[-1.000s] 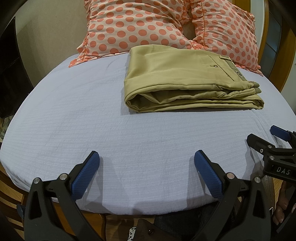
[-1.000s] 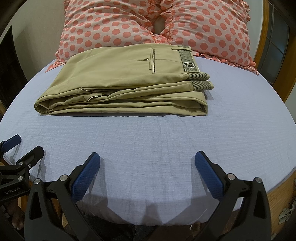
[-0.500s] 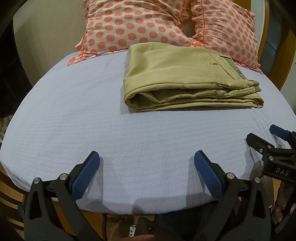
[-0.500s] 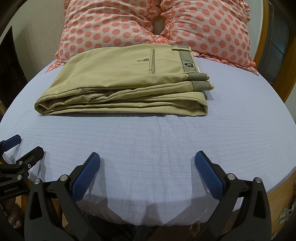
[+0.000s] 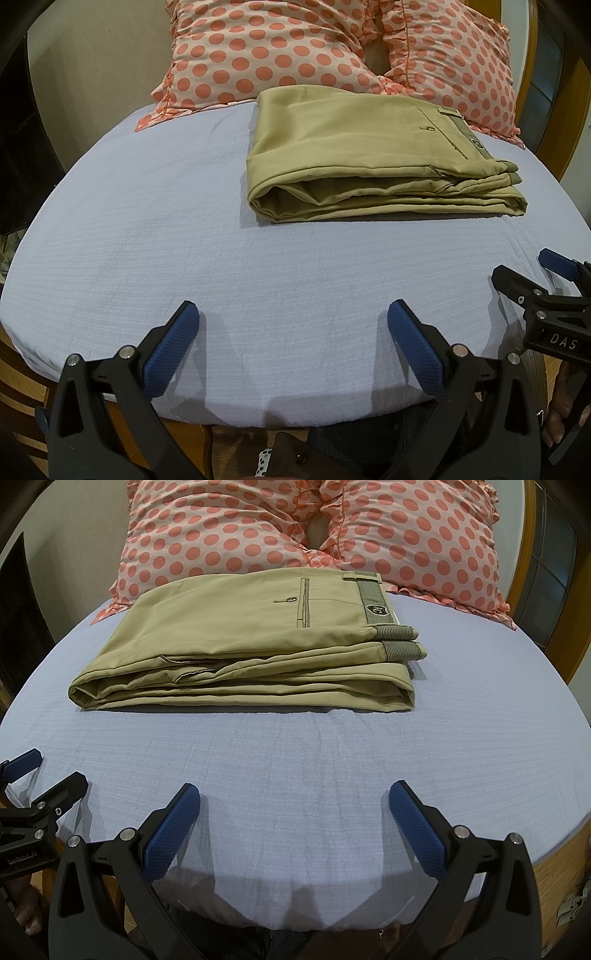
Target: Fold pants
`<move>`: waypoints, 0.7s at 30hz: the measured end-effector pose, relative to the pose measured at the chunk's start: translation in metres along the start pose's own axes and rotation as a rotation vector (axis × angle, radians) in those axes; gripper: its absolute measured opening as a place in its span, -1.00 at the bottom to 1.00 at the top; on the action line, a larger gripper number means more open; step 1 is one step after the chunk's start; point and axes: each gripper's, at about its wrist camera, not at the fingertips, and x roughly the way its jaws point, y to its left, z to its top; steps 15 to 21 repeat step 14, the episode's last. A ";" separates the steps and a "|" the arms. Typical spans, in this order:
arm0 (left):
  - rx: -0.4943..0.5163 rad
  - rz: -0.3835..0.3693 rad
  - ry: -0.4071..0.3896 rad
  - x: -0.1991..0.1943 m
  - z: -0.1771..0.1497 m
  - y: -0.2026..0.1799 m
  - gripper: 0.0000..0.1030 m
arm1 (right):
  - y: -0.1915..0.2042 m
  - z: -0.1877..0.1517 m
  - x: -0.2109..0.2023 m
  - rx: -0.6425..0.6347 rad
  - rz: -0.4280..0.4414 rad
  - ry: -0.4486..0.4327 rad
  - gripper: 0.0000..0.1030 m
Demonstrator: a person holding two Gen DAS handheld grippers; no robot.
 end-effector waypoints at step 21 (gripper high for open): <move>0.000 0.001 0.007 0.002 0.002 0.001 0.97 | 0.000 0.000 0.000 0.001 -0.001 0.000 0.97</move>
